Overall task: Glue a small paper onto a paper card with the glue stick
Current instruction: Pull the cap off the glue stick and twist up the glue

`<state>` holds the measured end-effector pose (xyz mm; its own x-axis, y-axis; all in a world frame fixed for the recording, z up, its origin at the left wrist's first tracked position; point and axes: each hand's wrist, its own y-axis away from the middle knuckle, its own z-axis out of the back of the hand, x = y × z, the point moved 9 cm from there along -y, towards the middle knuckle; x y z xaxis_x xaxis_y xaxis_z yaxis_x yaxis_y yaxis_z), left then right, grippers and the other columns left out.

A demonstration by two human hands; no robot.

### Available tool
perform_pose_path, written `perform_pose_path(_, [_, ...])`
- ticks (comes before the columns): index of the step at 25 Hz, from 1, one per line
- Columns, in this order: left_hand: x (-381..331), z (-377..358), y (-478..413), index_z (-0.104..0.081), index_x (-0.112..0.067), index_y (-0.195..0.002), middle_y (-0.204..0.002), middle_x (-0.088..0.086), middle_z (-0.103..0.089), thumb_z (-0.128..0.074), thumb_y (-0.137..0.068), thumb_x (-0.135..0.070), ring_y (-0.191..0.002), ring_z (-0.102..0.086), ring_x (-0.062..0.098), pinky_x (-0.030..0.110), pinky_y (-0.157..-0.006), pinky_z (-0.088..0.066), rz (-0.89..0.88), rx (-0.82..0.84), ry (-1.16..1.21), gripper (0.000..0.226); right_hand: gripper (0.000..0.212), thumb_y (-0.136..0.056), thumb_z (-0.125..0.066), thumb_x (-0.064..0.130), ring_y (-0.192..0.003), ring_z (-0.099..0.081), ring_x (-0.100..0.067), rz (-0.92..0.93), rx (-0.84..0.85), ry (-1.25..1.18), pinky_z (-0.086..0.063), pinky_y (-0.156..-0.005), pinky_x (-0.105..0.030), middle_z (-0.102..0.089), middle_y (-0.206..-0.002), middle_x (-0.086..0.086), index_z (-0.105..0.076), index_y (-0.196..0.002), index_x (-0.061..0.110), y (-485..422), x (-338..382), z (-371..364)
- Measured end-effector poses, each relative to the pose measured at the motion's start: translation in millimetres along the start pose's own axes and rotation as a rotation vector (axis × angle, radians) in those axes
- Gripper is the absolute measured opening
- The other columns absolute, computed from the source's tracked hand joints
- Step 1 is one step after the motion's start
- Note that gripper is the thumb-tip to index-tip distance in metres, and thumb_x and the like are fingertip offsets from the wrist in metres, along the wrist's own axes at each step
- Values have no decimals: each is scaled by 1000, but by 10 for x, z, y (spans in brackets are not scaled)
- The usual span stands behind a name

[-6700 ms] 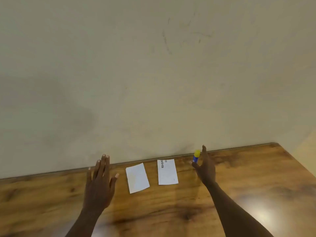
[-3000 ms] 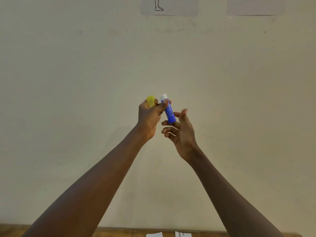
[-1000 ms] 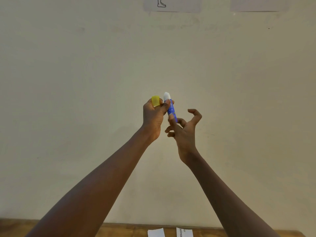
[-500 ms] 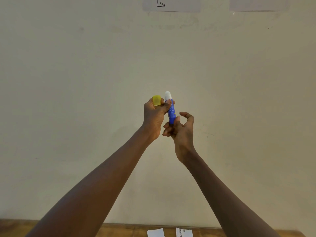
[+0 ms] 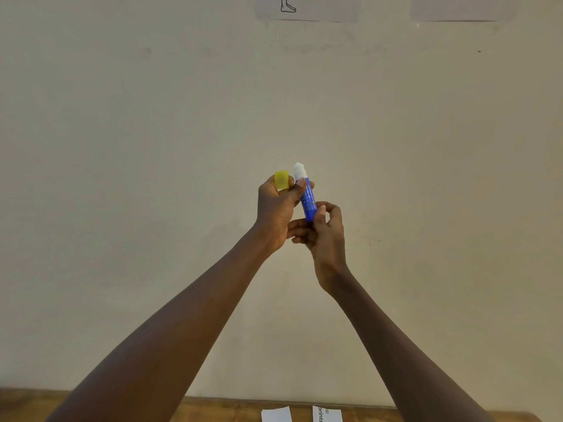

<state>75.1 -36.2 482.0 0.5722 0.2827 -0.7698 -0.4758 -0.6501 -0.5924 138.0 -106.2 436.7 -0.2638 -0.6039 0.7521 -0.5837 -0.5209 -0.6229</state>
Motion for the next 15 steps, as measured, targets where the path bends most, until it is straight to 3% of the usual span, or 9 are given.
perform_pose_path(4, [-48, 45, -21, -43, -15, -70, -95, 11, -64, -51, -88, -7, -92, -61, 27, 36, -92, -48, -21, -30, 4, 21, 36, -82, -61, 17, -61, -60, -14, 152, -139, 273, -49, -56, -16, -61, -79, -3, -33, -105, 21, 22, 166, 147])
perform_pose_path(6, [-50, 43, -9, -41, -15, -68, -100, 13, -62, -51, -87, -6, -90, -61, 25, 34, -90, -48, -25, -28, -2, 23, 27, -84, -57, 8, -55, -60, -9, 184, -134, 329, -47, -55, -14, -64, -79, -12, -37, -101, 16, 23, 199, 140])
perform_pose_path(9, [-35, 48, 2, -41, -15, -68, -91, 9, -64, -51, -88, -6, -87, -61, 23, 31, -87, -48, -27, -23, -2, 24, 16, -93, -36, 5, -47, -58, -4, 129, -51, 219, -46, -50, -13, -63, -70, -9, -35, -105, 16, 21, 138, 75])
perform_pose_path(12, [-23, 52, 19, -44, -15, -71, -97, 8, -63, -52, -88, -7, -89, -61, 23, 30, -85, -50, -30, -27, -22, 20, 26, -91, -46, 18, -50, -60, -5, 161, -67, 229, -48, -54, -15, -62, -70, -1, -27, -107, 24, 23, 172, 94])
perform_pose_path(15, [-34, 41, 29, -44, -15, -71, -96, 10, -63, -53, -87, -8, -87, -61, 21, 20, -78, -50, -37, -18, -20, 20, 31, -89, -48, 7, -48, -59, -5, 223, -55, 354, -47, -56, -18, -61, -67, -3, -25, -102, 22, 28, 246, 44])
